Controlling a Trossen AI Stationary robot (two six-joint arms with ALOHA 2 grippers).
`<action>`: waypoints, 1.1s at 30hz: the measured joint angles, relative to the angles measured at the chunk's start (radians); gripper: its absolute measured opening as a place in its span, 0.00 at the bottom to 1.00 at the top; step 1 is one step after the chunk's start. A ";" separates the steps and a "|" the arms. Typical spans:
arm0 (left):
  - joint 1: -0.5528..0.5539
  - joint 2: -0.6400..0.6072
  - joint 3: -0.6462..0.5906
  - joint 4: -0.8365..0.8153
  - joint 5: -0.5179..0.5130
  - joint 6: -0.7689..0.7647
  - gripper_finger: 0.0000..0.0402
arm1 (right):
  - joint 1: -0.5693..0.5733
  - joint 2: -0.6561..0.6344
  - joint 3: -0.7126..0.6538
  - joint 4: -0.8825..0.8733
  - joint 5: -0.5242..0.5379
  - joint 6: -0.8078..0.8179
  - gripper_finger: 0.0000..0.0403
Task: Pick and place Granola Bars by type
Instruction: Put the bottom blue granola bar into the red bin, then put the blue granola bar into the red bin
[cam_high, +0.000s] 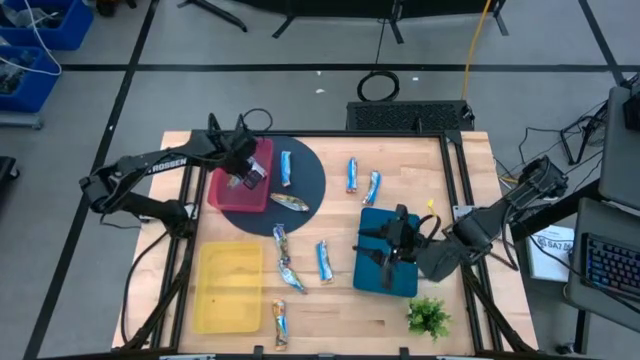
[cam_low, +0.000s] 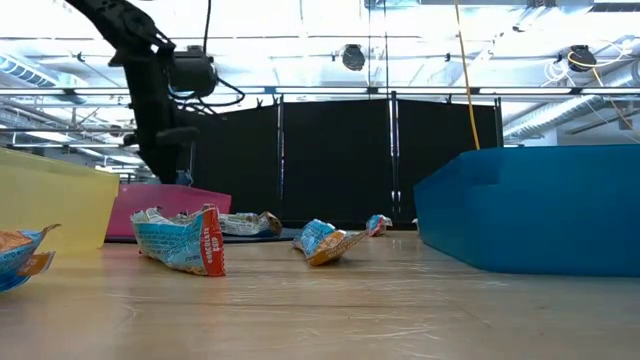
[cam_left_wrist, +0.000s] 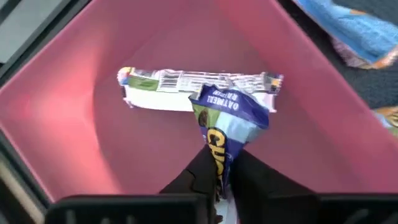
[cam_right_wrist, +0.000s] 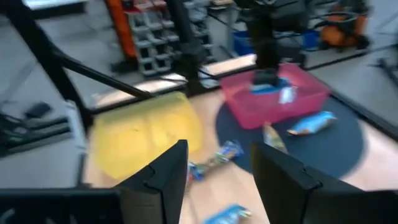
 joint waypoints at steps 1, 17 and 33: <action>0.001 0.005 -0.001 0.014 0.003 0.006 0.20 | -0.008 -0.005 -0.012 0.030 -0.022 -0.015 0.40; -0.386 -0.031 0.249 -0.285 0.114 0.394 0.39 | -0.024 -0.067 -0.021 -0.074 -0.262 -0.224 0.40; -0.734 0.238 0.266 -0.193 -0.035 1.225 0.50 | -0.025 -0.078 -0.128 0.002 -0.411 -0.350 0.40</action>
